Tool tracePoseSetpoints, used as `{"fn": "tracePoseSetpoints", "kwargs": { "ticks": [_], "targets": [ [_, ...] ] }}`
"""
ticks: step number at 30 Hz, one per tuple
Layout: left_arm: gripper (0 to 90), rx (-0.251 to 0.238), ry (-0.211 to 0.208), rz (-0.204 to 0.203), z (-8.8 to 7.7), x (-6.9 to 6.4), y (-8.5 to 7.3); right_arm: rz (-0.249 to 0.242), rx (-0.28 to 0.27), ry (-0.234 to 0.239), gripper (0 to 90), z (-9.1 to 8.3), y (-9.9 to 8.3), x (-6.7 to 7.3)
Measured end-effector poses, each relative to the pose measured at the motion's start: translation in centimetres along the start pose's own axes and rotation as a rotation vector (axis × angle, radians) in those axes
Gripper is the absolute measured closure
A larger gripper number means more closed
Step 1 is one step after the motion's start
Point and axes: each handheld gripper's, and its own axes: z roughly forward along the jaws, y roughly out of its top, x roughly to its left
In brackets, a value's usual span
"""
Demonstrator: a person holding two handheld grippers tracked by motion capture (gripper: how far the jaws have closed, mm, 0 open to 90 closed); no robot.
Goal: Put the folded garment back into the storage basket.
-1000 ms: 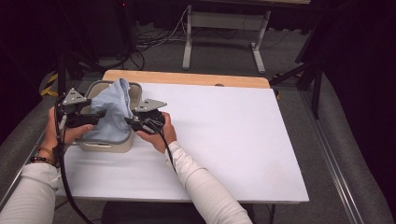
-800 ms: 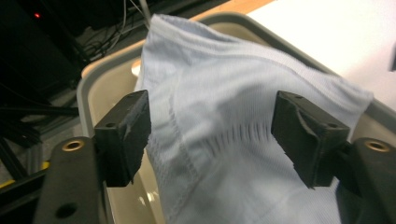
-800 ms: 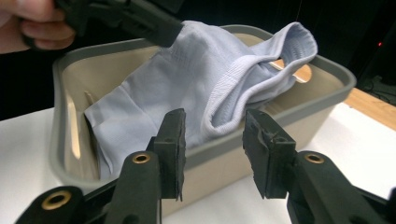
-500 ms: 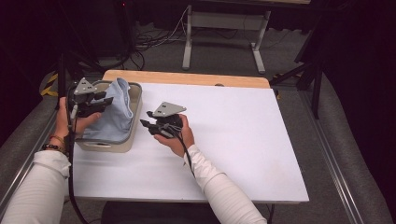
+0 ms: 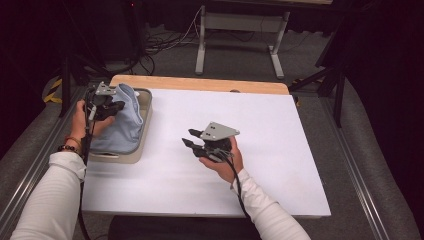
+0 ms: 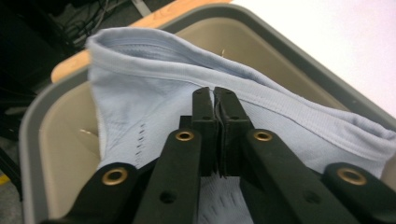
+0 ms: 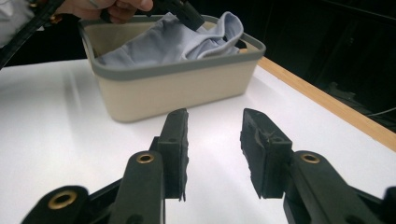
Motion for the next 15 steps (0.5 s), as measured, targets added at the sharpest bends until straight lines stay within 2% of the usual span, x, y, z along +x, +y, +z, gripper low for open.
{"fn": "tracePoseSetpoints", "kwargs": {
  "ticks": [4, 8, 15],
  "targets": [
    [89.3, 0.024, 0.015, 0.009, 0.9, 0.1, 0.1, 0.001, 0.006, -0.023, 61.5, -2.6, -1.3, -0.4],
    [89.5, 0.056, 0.016, 0.007, 1.8, 0.3, 0.0, 0.024, 0.018, -0.046, 61.5, -5.0, -2.8, -1.0],
    [89.6, 0.074, 0.002, -0.019, 2.9, 0.5, -0.4, 0.054, 0.063, -0.098, 60.9, -7.3, -6.0, -2.0]
  ]
}}
